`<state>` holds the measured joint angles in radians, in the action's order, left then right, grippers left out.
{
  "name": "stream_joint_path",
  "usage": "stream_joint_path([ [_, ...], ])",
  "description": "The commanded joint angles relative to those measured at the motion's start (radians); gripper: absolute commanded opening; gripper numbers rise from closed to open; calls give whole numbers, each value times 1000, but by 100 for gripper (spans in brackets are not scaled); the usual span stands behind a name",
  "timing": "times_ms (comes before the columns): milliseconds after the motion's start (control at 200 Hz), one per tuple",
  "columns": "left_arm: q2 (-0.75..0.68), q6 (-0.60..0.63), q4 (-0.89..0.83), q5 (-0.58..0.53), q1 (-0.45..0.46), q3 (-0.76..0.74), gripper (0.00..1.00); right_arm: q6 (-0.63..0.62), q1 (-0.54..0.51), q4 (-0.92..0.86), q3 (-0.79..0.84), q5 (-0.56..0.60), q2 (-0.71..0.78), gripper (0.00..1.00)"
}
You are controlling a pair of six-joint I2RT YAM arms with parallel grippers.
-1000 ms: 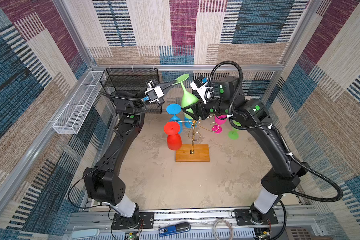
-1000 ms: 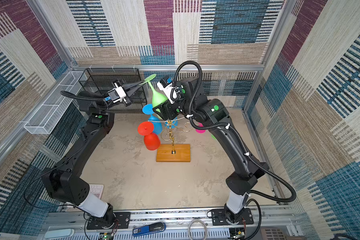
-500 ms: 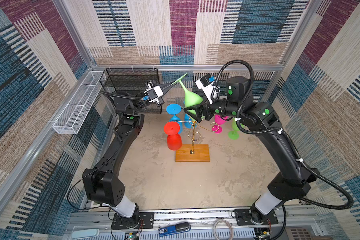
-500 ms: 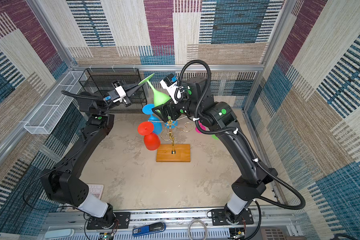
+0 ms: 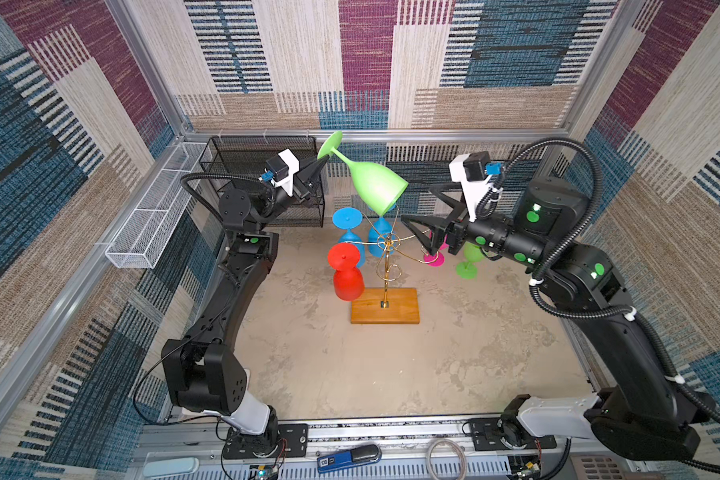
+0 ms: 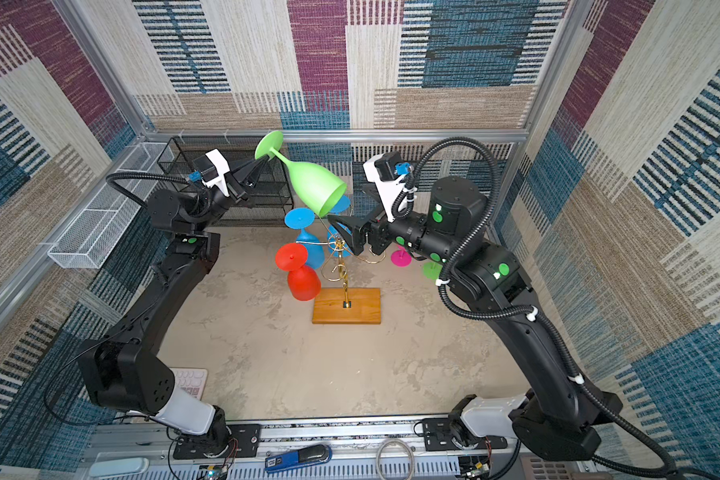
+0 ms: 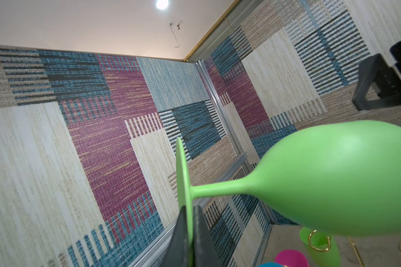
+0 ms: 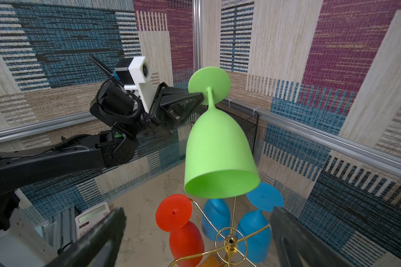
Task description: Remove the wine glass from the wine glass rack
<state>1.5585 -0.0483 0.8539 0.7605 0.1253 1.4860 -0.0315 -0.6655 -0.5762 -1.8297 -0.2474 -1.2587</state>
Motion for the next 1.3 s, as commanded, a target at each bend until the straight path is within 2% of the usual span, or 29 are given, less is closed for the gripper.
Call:
stream_joint_path([
  [0,-27,-162,31,-78,-6,-30,0,37,0,133,68,51,58,93],
  [95,-42,-226,16,-82,-5,-50,0,51,0,177,116,73,79,87],
  [195,-53,-278,43,-99,-6,-84,0,61,0,185,100,65,39,83],
  [481,-74,-324,64,-98,-6,-130,0,85,0,255,46,82,-80,71],
  [987,-77,-378,116,-68,-6,-157,0,86,1,281,-51,151,-231,58],
  [1142,-72,-405,130,-55,-6,-159,0,86,1,278,-78,126,-266,44],
  [1292,-68,-420,130,-44,-5,-156,0,89,1,267,-109,79,-294,24],
])
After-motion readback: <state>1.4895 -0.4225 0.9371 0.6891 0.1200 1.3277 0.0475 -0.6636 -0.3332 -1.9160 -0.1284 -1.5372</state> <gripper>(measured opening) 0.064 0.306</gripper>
